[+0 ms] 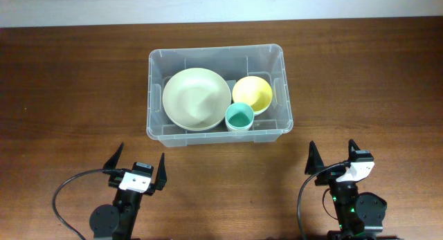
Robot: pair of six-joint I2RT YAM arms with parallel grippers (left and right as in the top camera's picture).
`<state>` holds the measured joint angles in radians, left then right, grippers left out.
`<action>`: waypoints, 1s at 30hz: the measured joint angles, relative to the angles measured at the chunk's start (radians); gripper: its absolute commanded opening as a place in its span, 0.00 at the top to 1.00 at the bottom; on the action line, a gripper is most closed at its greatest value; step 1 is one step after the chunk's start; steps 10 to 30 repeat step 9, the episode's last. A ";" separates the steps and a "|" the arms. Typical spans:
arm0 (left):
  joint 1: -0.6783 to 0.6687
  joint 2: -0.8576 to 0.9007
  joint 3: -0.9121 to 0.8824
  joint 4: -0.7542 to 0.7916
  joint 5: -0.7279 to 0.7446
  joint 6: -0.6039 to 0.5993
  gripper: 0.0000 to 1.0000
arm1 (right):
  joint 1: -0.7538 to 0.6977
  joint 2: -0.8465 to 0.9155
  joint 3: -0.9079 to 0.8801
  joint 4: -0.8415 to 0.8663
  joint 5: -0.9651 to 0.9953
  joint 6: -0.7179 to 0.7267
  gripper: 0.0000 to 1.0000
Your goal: Pack container
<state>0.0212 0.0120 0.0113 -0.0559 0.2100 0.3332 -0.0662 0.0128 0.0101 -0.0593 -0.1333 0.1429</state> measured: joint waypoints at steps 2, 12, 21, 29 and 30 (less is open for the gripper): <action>0.000 0.000 0.000 0.000 0.000 0.000 0.00 | 0.000 0.000 0.000 0.000 0.000 -0.001 0.01; 0.000 0.000 0.000 0.000 0.000 0.000 0.00 | 0.000 0.000 0.000 0.000 0.000 -0.002 0.01; 0.000 0.000 0.000 0.000 0.000 0.000 0.00 | 0.000 0.000 0.000 0.000 0.000 -0.002 0.01; 0.000 0.000 0.000 0.000 0.000 0.000 0.00 | 0.000 0.000 0.000 0.000 0.000 -0.002 0.01; 0.000 0.000 0.000 0.000 0.000 0.000 0.00 | 0.000 0.000 0.000 0.000 0.000 -0.002 0.01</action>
